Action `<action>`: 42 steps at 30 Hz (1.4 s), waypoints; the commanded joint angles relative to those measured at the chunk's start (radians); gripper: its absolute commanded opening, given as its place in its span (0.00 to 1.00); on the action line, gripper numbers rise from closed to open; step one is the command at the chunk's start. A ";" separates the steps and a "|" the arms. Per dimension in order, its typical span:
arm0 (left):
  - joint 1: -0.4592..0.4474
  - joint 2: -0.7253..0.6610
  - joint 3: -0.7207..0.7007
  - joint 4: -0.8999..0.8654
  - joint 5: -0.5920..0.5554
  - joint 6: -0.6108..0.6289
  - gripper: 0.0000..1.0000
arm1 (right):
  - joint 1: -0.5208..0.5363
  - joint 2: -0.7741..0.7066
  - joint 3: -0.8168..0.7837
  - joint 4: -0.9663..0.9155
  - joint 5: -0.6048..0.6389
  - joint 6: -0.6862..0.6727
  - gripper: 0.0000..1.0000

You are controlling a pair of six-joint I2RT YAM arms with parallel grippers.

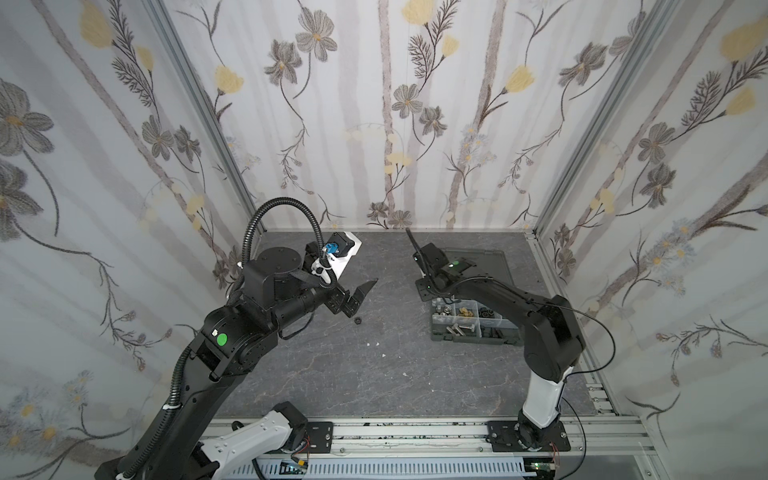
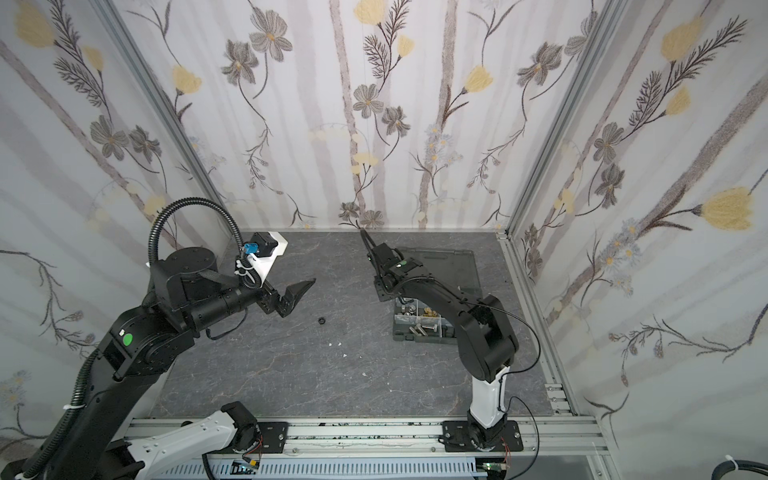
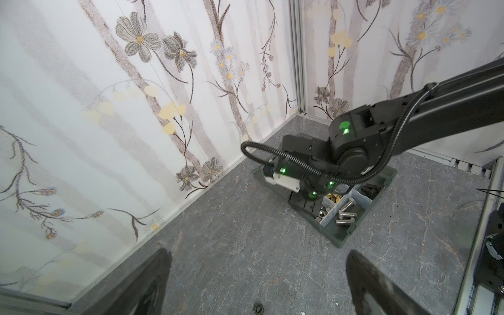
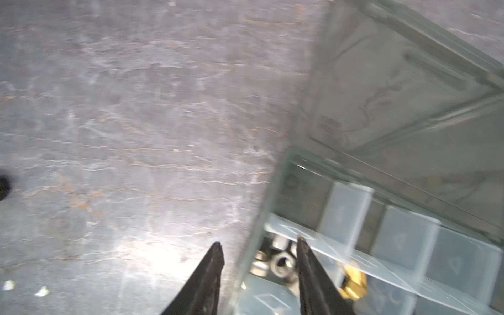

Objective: Sort the screws and nuts into containers
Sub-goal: Place the nut into the container, then pick up the nut from the center of the table.

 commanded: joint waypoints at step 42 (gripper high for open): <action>0.001 -0.040 -0.025 0.034 0.015 0.014 1.00 | 0.275 0.593 0.644 -0.142 -0.145 -0.022 0.34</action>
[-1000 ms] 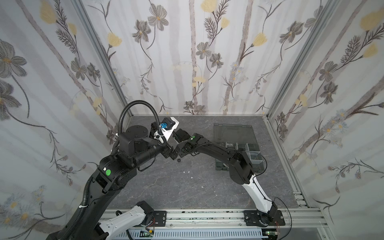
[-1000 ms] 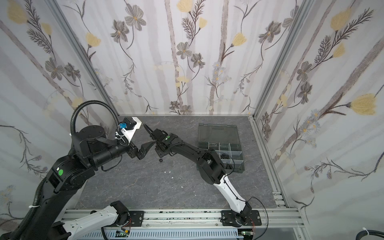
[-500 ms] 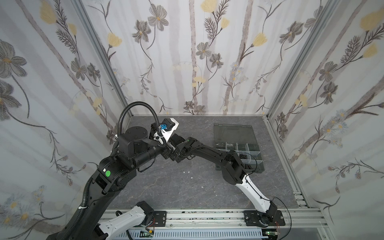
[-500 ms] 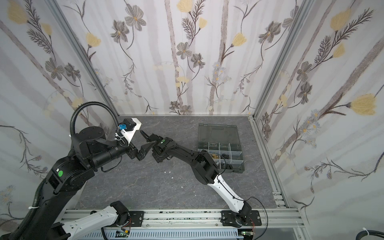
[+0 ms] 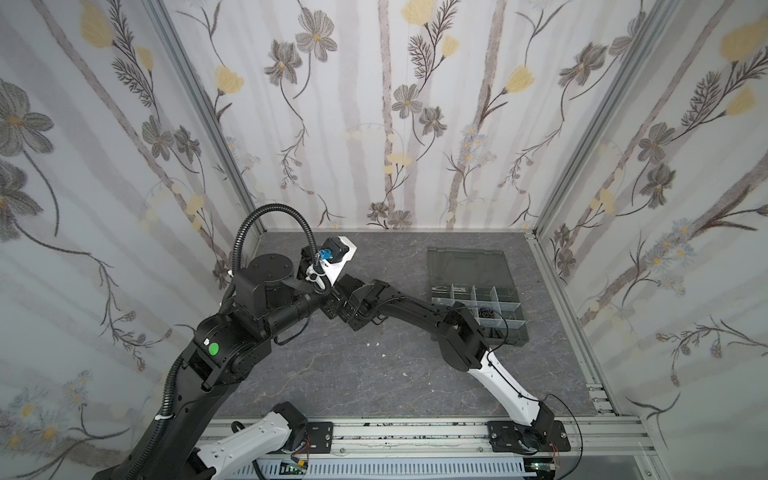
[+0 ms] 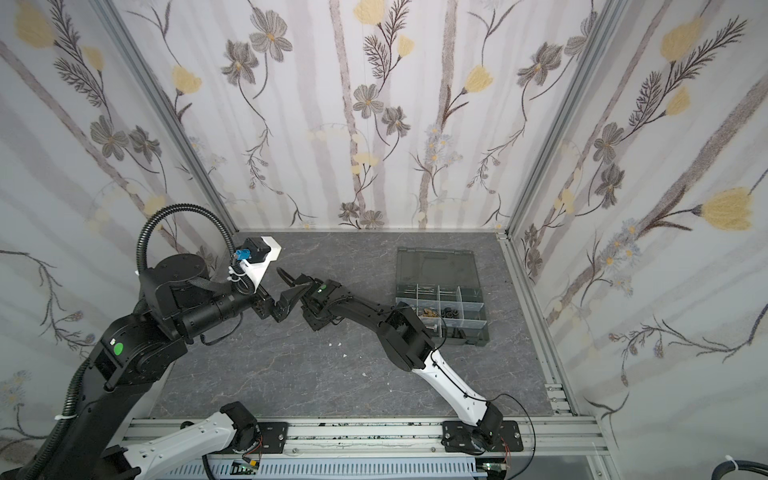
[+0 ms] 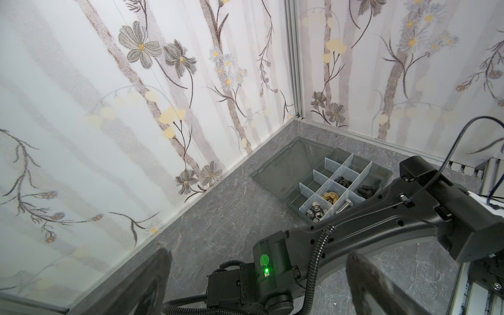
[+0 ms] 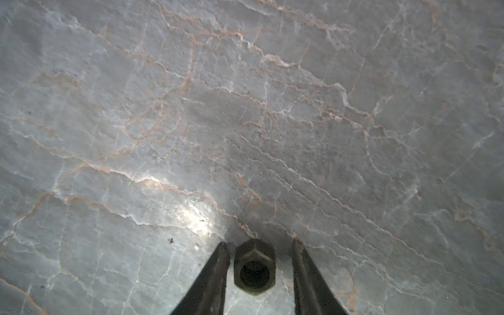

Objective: Sort the screws and nuts into containers
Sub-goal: Pick up the nut from the center of the table.

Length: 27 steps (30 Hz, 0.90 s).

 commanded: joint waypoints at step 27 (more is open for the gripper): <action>0.001 0.021 0.015 0.018 -0.002 0.011 1.00 | -0.161 -0.433 -0.449 0.025 0.113 -0.006 0.18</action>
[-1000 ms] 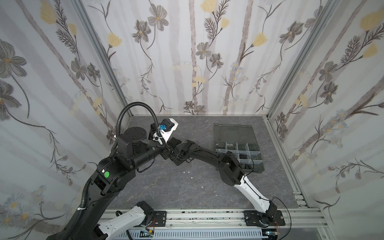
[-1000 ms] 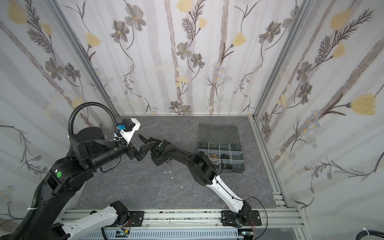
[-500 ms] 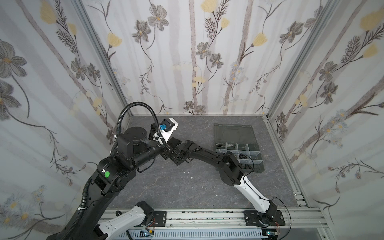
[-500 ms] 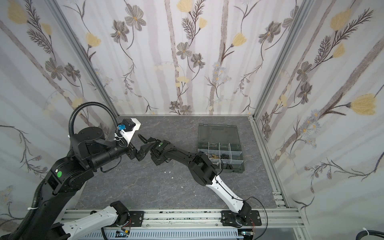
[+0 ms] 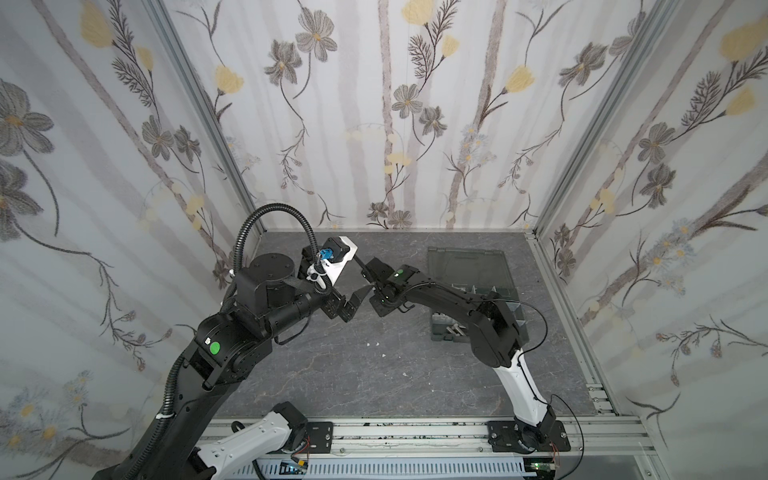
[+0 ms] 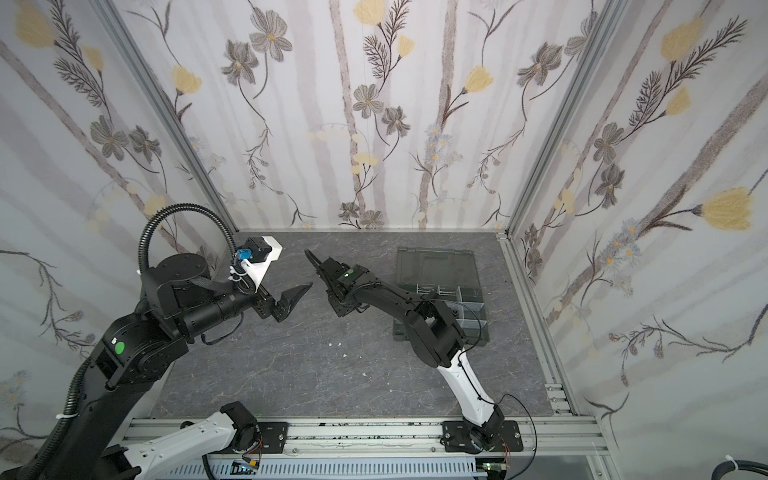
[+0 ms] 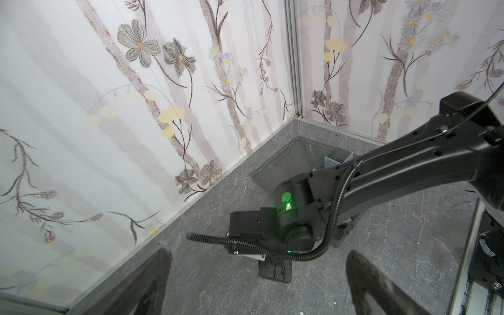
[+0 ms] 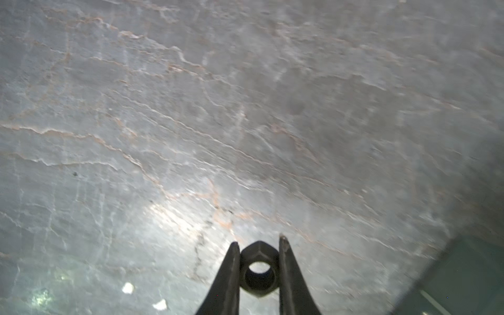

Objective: Sort the screws and nuts into containers
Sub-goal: Pick up the nut from the center of the table, then place the nut into the container.

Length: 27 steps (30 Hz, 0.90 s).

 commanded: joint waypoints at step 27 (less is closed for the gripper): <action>0.000 0.044 0.033 0.017 0.031 0.009 1.00 | -0.600 -0.685 -0.742 0.119 -0.001 0.008 0.18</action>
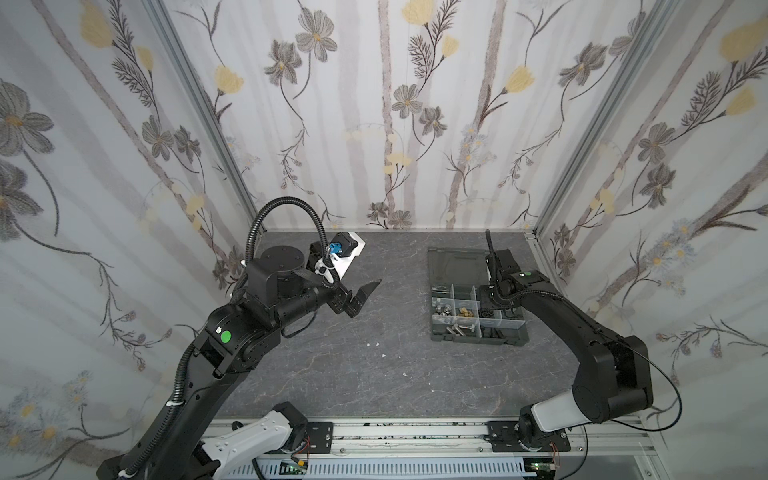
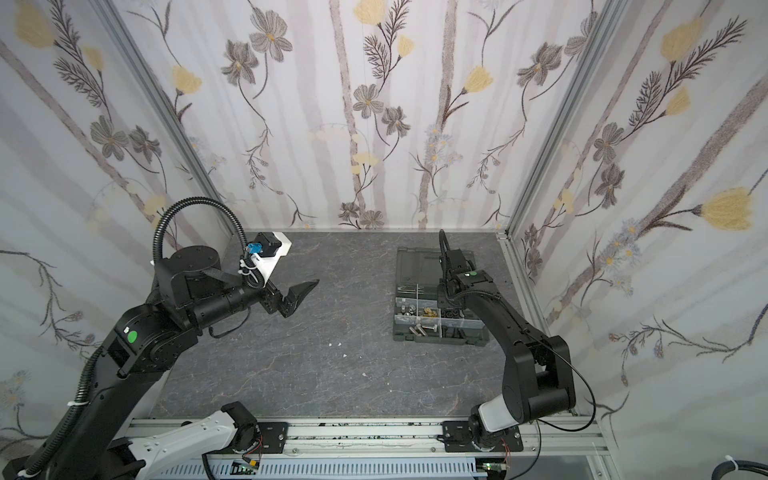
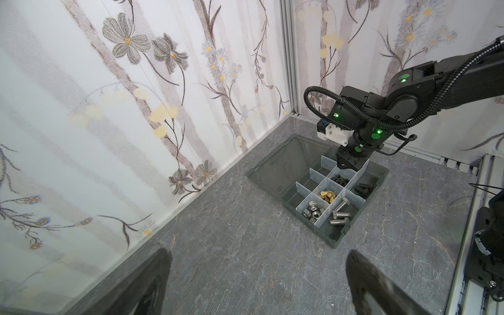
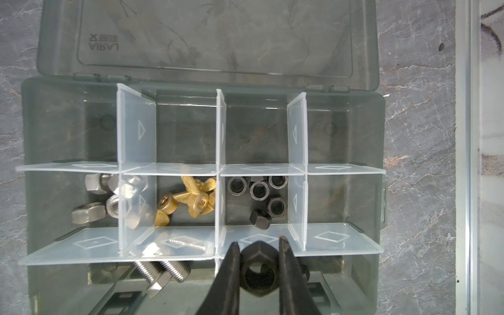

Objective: Sort the screws and nuts into containers
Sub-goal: Place the nut into the container.

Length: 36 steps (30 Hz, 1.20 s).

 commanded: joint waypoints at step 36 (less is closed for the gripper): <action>0.000 0.013 0.027 0.000 0.010 0.008 1.00 | -0.025 0.132 -0.076 0.129 0.034 -0.064 0.30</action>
